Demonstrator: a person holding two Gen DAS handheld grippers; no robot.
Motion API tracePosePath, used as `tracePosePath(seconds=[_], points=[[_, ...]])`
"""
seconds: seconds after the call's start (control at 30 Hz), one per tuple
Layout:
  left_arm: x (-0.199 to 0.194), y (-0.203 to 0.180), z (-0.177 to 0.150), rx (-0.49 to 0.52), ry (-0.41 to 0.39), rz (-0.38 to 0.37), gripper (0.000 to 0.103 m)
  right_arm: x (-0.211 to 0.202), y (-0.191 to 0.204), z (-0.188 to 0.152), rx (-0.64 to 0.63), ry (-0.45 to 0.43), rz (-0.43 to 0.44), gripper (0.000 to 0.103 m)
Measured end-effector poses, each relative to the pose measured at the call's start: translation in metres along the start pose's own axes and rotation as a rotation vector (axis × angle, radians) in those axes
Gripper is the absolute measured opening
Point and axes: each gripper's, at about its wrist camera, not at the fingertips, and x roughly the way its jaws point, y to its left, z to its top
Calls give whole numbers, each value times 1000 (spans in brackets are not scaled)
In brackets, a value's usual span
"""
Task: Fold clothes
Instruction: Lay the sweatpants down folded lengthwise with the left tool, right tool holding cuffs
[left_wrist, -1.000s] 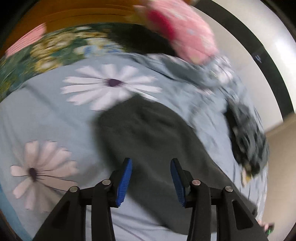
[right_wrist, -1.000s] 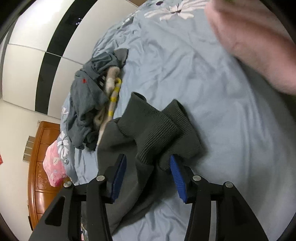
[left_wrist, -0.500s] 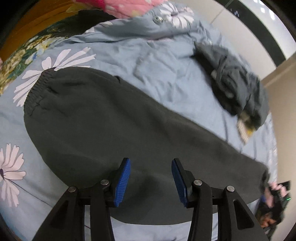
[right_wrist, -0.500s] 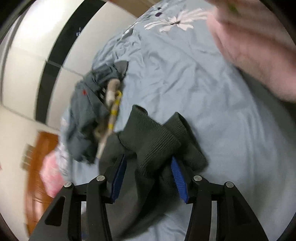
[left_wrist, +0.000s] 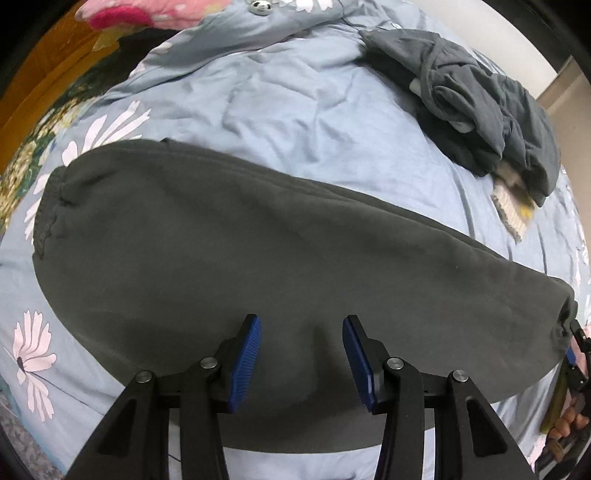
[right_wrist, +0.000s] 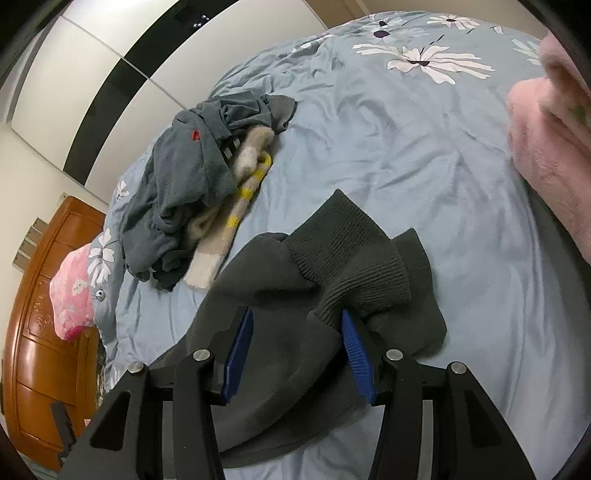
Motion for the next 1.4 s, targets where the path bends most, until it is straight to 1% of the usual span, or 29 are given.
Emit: tracePosePath(seconds=[0.3,0.4,0.57,0.63,0.87,0.93,1.03,1.1,1.13,1.2,1.27,1.33,1.4], points=[[5,-14,-8,38,33,22,50,0,6,1,-43,-1,-29,49],[4,-13,-10,39,38,23,50,-3,6,1,-46,-9,-37,39],[2,-10,-15,30,46,19,50,-5,6,2,-61,-6,-59,30],[2,-9,-17,32,49,22,50,-7,9,2,-75,-8,-67,24],[-1,-10,-24,41,56,25,50,-12,17,3,-119,-23,-82,18],[-3,-11,-26,43,54,23,50,-14,17,3,-120,-26,-72,13],[-9,-12,-27,42,40,9,50,-24,13,1,-109,-50,-49,10],[-14,-11,-28,39,28,-1,50,-35,7,-1,-104,-75,-54,10],[-16,-10,-28,37,22,-6,50,-37,1,-3,-93,-73,-60,10],[-21,-8,-29,32,11,-14,50,-30,-12,-9,-59,-39,-71,9],[-22,5,-29,8,9,-23,50,-22,-26,-15,-16,-4,-74,9],[-24,18,-31,-19,6,-33,50,-21,-35,-16,36,6,-56,9],[-27,30,-34,-48,-3,-46,50,-22,-33,-15,23,2,-40,10]])
